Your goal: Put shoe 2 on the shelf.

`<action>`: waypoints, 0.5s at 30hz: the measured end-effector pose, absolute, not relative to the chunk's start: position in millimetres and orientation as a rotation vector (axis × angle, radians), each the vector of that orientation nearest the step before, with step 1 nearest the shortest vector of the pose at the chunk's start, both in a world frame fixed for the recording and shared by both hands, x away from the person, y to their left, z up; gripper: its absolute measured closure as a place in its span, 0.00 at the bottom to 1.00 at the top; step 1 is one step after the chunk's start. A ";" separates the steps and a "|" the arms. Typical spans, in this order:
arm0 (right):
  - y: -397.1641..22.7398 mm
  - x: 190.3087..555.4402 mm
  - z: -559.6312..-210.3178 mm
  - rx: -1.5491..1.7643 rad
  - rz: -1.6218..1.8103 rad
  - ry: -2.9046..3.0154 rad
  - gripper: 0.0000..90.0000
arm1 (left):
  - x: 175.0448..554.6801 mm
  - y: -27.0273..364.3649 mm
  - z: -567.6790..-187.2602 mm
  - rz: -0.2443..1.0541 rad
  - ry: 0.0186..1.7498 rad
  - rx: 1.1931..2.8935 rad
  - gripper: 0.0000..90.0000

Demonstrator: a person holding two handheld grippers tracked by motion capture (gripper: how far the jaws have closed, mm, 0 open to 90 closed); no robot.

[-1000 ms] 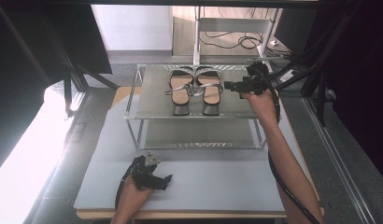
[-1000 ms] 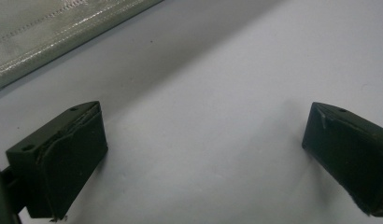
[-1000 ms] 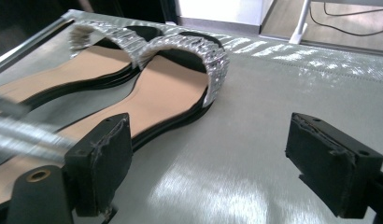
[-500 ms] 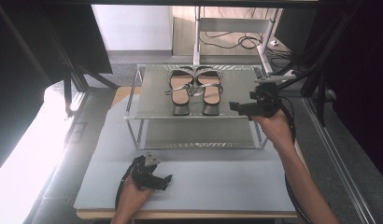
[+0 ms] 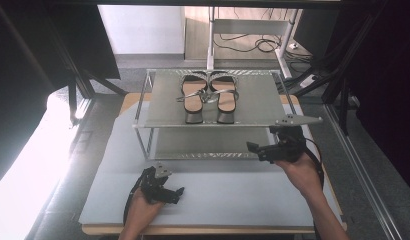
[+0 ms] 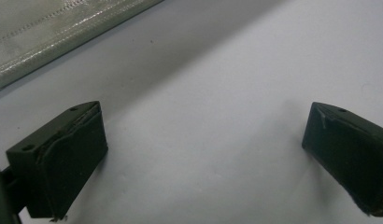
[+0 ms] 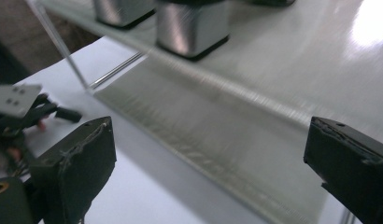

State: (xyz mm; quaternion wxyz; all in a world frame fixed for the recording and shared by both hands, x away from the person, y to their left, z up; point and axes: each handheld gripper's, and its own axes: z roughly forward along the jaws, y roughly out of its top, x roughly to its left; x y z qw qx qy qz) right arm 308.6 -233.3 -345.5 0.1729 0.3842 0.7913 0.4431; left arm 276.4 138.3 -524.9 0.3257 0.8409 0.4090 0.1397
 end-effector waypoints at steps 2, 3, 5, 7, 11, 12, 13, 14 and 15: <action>-234.7 300.6 -354.2 1.075 1.258 2.252 0.02 | 276.4 138.3 -525.0 0.366 1.072 2.204 0.00; -235.8 297.2 -359.3 1.079 1.257 2.255 0.02 | 276.2 138.1 -525.0 0.365 1.075 2.202 0.00; -238.1 291.8 -372.3 1.083 1.255 2.259 0.02 | 276.3 138.1 -525.2 0.367 1.073 2.200 0.00; -240.9 288.1 -387.9 1.094 1.252 2.265 0.02 | 276.2 138.0 -525.4 0.369 1.073 2.197 0.00; -245.9 283.5 -422.4 1.095 1.252 2.266 0.02 | 276.2 138.2 -525.4 0.371 1.071 2.201 0.00; -247.2 282.6 -431.3 1.096 1.236 2.271 0.02 | 276.2 138.2 -525.3 0.370 1.072 2.200 0.00; -248.5 282.0 -440.3 1.100 1.215 2.276 0.01 | 276.2 138.3 -525.3 0.370 1.071 2.201 0.00; -249.9 281.5 -449.2 1.102 1.199 2.280 0.01 | 276.2 138.3 -525.3 0.370 1.070 2.201 0.00; -251.2 280.9 -457.8 1.103 1.185 2.288 0.01 | 276.2 138.3 -525.3 0.370 1.070 2.201 0.00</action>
